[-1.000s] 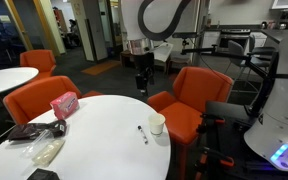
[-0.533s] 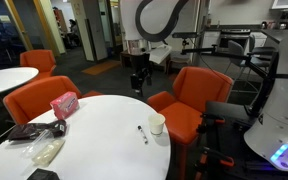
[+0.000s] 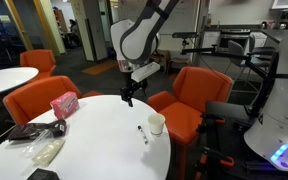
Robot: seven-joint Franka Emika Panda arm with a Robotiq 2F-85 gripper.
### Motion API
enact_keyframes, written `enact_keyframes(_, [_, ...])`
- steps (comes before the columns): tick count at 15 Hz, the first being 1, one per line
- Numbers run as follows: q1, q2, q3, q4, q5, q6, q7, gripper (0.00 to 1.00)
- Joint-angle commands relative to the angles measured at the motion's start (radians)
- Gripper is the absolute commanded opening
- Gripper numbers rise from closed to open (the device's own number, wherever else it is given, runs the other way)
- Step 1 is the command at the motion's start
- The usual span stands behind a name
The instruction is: Put the marker in the cup
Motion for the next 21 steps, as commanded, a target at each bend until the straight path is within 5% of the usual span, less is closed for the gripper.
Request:
enact_keyframes(1, [0.006,0.135,-0.018,0.128,0.055,-0.067,0.007,1.0])
enact_keyframes(6, [-0.049,0.297,0.008,0.245,0.22,-0.072,-0.066,1.0])
enact_keyframes(21, [-0.13,0.51,0.021,0.329,0.399,-0.03,-0.115,1.0])
